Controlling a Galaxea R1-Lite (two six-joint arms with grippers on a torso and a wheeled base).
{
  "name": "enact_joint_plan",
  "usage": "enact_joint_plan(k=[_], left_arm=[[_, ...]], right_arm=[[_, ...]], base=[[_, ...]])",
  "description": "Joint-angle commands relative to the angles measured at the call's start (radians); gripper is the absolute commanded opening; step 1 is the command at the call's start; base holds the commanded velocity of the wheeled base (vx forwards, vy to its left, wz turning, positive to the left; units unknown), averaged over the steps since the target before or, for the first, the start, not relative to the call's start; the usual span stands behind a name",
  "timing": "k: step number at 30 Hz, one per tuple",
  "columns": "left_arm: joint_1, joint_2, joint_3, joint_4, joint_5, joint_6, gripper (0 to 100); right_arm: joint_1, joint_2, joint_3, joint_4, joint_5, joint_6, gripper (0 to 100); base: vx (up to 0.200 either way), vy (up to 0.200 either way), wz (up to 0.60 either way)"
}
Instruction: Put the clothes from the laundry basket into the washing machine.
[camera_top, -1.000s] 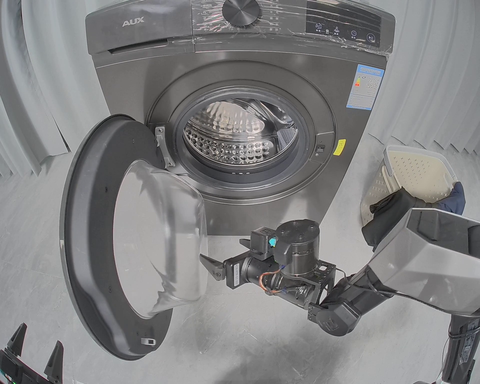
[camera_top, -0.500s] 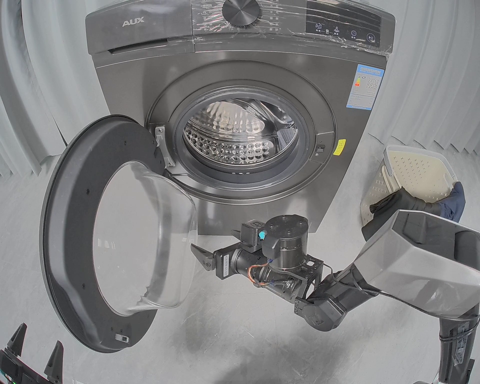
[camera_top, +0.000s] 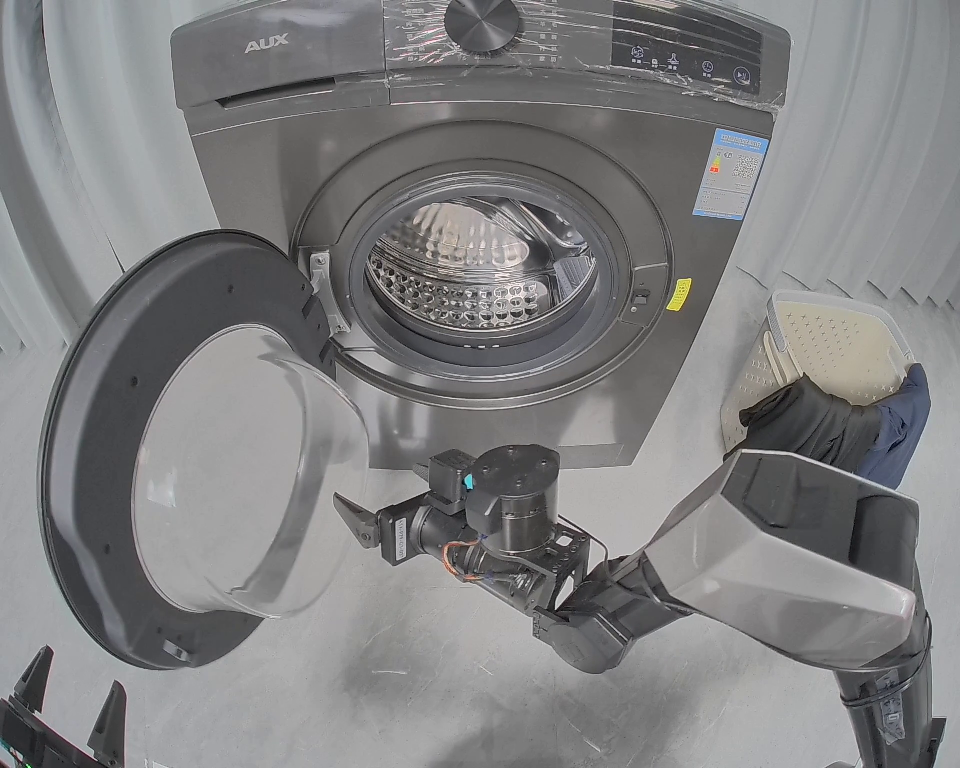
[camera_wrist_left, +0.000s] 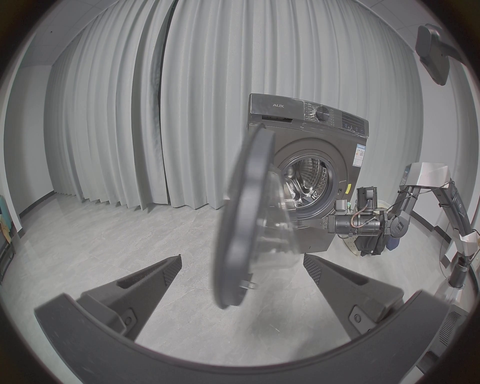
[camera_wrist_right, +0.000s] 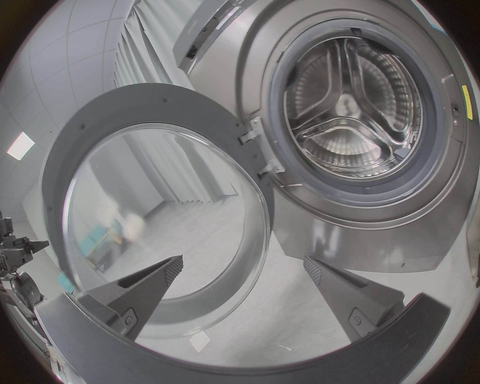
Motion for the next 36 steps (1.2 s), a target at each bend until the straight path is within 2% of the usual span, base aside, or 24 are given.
enact_joint_plan(k=[1,8,13,17,20,23,24,25,26,27,31,36], left_arm=[[0.0,-0.01,0.016,0.001,-0.001,-0.001,100],[0.0,-0.01,0.015,0.0,-0.001,0.001,100],[0.0,-0.01,0.015,0.0,0.001,-0.001,100],[0.0,-0.01,0.016,0.0,0.001,-0.001,100],[0.0,-0.009,0.015,0.001,-0.001,-0.001,100],[0.0,-0.01,0.016,0.001,-0.001,-0.001,100],[0.0,-0.01,0.015,0.001,0.001,-0.001,100],[0.0,-0.01,0.016,0.001,-0.001,-0.001,100],[0.0,-0.01,0.016,0.0,-0.001,-0.001,100],[0.0,-0.01,0.016,0.001,-0.001,-0.001,100],[0.0,-0.009,0.016,0.001,-0.001,-0.001,100],[0.0,-0.009,0.015,0.001,-0.001,-0.001,100]], right_arm=[[0.005,0.038,-0.036,-0.004,-0.004,0.001,100],[-0.02,0.028,-0.036,0.01,-0.004,-0.002,100],[-0.009,0.04,-0.049,0.005,-0.006,-0.002,100],[-0.015,0.005,0.0,0.002,-0.012,-0.004,100],[-0.035,-0.124,0.1,0.007,-0.018,-0.021,100],[-0.086,-0.276,0.25,-0.009,-0.018,-0.056,100],[-0.091,-0.293,0.267,-0.01,-0.018,-0.06,100],[-0.12,-0.383,0.366,-0.021,-0.016,-0.09,100],[-0.123,-0.393,0.373,-0.023,-0.016,-0.093,100],[-0.166,-0.505,0.49,-0.041,-0.015,-0.111,100],[-0.262,-0.727,0.743,-0.087,-0.01,-0.142,100],[-0.365,-0.991,0.982,-0.085,-0.007,-0.149,100]], base=[[0.0,0.0,0.0],[0.0,0.0,0.0],[0.0,0.0,0.0],[0.0,0.0,0.0],[0.0,0.0,0.0],[0.0,0.0,0.0],[0.0,0.0,0.0],[0.0,0.0,0.0],[0.0,0.0,0.0],[0.0,0.0,0.0],[0.0,0.0,0.0],[0.0,0.0,0.0]])
